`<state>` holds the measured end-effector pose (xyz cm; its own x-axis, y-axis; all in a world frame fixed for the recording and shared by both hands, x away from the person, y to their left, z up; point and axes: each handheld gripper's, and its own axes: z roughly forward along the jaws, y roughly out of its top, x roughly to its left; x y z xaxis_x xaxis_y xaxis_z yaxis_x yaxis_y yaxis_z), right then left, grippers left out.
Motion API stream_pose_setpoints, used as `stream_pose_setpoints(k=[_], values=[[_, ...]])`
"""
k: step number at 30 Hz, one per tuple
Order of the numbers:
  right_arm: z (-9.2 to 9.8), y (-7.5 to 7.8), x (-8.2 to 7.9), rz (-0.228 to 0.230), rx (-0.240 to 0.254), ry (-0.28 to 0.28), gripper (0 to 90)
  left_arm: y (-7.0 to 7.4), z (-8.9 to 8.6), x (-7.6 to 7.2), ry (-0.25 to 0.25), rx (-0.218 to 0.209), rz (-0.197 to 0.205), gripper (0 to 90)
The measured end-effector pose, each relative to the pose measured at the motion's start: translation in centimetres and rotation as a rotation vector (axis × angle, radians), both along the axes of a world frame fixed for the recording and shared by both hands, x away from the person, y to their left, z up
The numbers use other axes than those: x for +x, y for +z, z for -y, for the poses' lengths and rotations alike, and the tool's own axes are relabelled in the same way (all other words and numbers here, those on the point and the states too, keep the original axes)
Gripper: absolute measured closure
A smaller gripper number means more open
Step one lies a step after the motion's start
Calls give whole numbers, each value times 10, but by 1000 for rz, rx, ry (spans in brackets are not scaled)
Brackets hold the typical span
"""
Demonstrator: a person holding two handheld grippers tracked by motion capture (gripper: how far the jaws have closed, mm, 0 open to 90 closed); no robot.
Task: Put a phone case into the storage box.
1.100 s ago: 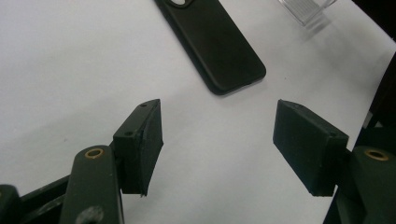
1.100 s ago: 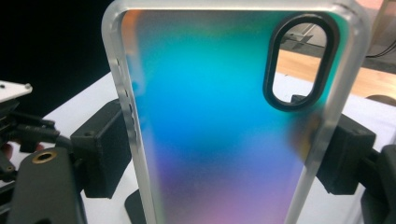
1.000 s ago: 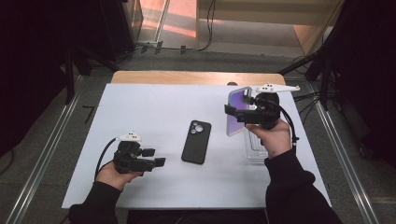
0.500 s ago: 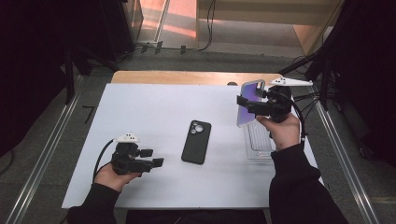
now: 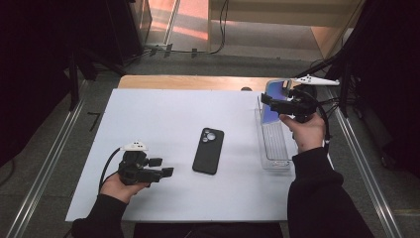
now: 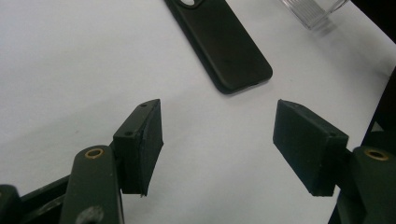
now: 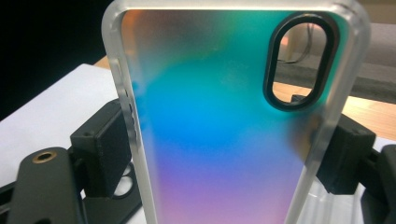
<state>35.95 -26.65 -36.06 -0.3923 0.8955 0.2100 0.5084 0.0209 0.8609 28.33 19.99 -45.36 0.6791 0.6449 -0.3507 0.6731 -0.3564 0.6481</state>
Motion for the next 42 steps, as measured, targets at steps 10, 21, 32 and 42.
stream_pose_setpoints(k=[10,21,32,42], values=[[10,-8,17,-23,-13,-84,160,1,-2,0,15,-10,12,331],[16,-22,50,-61,-23,-152,160,2,-1,0,20,-9,24,331],[21,-25,77,-56,-46,-210,160,1,0,0,12,-5,16,331],[17,-47,100,-81,-81,-241,158,0,0,0,6,-3,16,331]])
